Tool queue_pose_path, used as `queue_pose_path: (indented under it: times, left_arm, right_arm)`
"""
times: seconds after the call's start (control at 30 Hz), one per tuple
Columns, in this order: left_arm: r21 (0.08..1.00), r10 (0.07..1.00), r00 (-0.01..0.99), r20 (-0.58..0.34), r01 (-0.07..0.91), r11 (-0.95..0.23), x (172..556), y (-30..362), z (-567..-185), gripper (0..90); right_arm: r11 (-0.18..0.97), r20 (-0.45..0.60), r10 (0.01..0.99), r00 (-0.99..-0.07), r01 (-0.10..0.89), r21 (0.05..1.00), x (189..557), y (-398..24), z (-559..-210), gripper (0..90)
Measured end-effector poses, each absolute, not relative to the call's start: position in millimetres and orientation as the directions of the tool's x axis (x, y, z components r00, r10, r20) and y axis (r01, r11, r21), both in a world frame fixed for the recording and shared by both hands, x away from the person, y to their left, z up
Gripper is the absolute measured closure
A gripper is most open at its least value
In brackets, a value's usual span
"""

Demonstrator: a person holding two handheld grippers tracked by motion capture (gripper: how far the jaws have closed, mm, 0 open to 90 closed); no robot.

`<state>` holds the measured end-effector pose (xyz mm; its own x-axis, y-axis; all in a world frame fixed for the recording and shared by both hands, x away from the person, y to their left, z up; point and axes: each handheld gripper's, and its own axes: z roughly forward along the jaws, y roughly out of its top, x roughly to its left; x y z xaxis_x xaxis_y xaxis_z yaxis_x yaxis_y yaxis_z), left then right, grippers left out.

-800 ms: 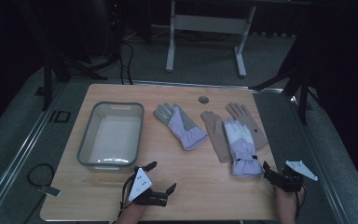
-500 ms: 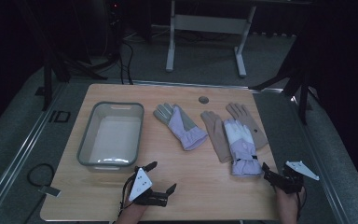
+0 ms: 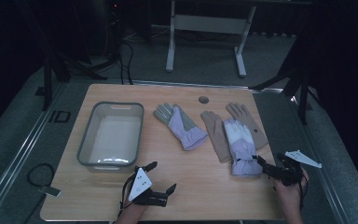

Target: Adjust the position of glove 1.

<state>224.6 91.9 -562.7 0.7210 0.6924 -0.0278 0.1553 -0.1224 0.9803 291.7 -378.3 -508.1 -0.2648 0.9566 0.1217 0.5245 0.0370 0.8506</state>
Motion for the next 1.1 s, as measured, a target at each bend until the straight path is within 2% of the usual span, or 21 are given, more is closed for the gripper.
queue_pose_path:
  times: [0.63,0.9,1.1]
  left_arm:
    - [0.981,0.688,0.725,-0.034,0.157,-0.117,224.9,92.3,-562.8,0.0]
    - [0.981,0.685,0.728,-0.029,0.153,-0.121,224.6,92.1,-562.8,0.0]
    - [0.981,0.683,0.729,-0.035,0.156,-0.117,224.9,92.5,-562.8,0.0]
  right_arm:
    - [0.179,0.062,0.9,-0.431,0.495,0.85,332.9,-337.7,-453.5,14.1]
    - [0.221,0.045,0.876,-0.479,0.483,0.847,351.2,-315.5,-443.0,15.5]
    - [0.261,0.011,0.861,-0.509,0.46,0.849,361.5,-298.2,-437.6,19.7]
